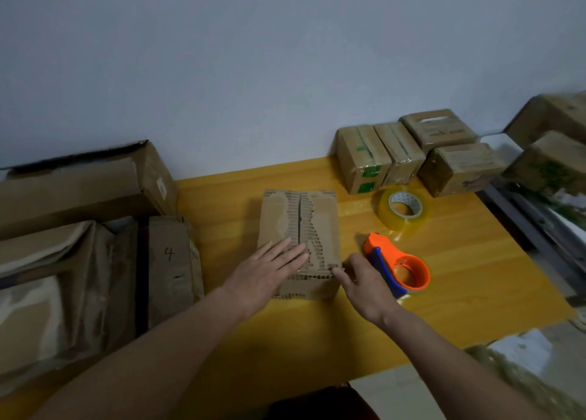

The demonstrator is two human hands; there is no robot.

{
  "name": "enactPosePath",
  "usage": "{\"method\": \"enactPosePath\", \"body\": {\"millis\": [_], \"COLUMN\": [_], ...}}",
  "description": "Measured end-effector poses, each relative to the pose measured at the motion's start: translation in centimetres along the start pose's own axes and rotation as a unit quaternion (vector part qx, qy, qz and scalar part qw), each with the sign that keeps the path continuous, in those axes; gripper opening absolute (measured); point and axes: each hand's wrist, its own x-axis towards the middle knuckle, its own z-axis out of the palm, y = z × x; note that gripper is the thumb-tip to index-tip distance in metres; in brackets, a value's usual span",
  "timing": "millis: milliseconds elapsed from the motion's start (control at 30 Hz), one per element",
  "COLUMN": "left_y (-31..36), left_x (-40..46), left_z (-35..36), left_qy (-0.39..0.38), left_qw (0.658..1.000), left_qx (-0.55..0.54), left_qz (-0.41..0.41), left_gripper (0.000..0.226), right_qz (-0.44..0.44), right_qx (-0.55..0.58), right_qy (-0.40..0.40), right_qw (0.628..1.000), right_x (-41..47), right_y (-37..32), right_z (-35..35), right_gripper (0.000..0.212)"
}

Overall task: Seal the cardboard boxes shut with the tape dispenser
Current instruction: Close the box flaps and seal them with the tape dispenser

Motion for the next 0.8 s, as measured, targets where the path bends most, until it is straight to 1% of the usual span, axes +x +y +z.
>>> {"method": "enactPosePath", "body": {"millis": [67,133,200,267,300,333,400,433,500,567,600,667,733,800], "left_y": [0.1,1.0,2.1,3.1,3.6,4.1,5.0,5.3,5.4,5.3,5.2,5.2,5.0,4.6], "left_x": [0.0,0.1,0.4,0.8,1.0,1.3,1.9,2.3,3.0,3.6,3.8,4.1,4.1,4.1], "left_z": [-0.3,-0.4,0.0,0.6,1.1,1.5,2.3,2.6,2.9,3.0,3.0,2.8,2.5,2.1], "left_qy": [-0.003,0.007,0.041,0.069,0.075,0.084,0.111,0.117,0.122,0.130,0.140,0.173,0.198,0.192], "left_qw": [1.000,0.997,0.989,0.985,0.985,0.983,0.976,0.974,0.972,0.969,0.964,0.946,0.933,0.933], "left_qx": [-0.015,-0.076,-0.128,-0.137,-0.129,-0.121,-0.116,-0.114,-0.109,-0.123,-0.142,-0.198,-0.219,-0.219], "left_qz": [-0.007,-0.032,-0.055,-0.076,-0.092,-0.112,-0.150,-0.157,-0.166,-0.174,-0.175,-0.189,-0.208,-0.209], "left_gripper": [0.091,0.080,0.068,0.058,0.057,0.062,0.087,0.096,0.104,0.103,0.097,0.072,0.051,0.044], "right_qz": [-0.004,0.007,0.066,0.134,0.160,0.178,0.205,0.217,0.232,0.227,0.224,0.223,0.228,0.208], "right_qx": [0.023,-0.016,-0.075,-0.126,-0.151,-0.179,-0.224,-0.229,-0.226,-0.236,-0.243,-0.226,-0.166,-0.099], "right_qy": [0.017,0.060,0.088,0.090,0.084,0.072,0.038,0.027,0.018,0.023,0.021,0.003,-0.004,0.014], "right_qw": [1.000,0.998,0.991,0.979,0.972,0.965,0.952,0.949,0.946,0.944,0.944,0.948,0.959,0.973], "right_x": [0.1,0.6,1.3,1.9,2.1,2.2,2.5,2.7,3.1,3.5,3.5,3.3,2.9,2.3], "right_y": [0.3,1.5,3.1,4.5,5.2,5.9,7.2,7.8,8.6,9.1,9.4,9.8,10.0,10.0], "right_z": [-0.4,-0.8,-1.2,-1.3,-1.2,-1.2,-0.9,-0.7,-0.4,-0.3,-0.2,-0.3,-0.4,-0.9], "right_gripper": [0.024,0.023,0.027,0.038,0.042,0.045,0.048,0.048,0.046,0.047,0.052,0.057,0.048,0.032]}}
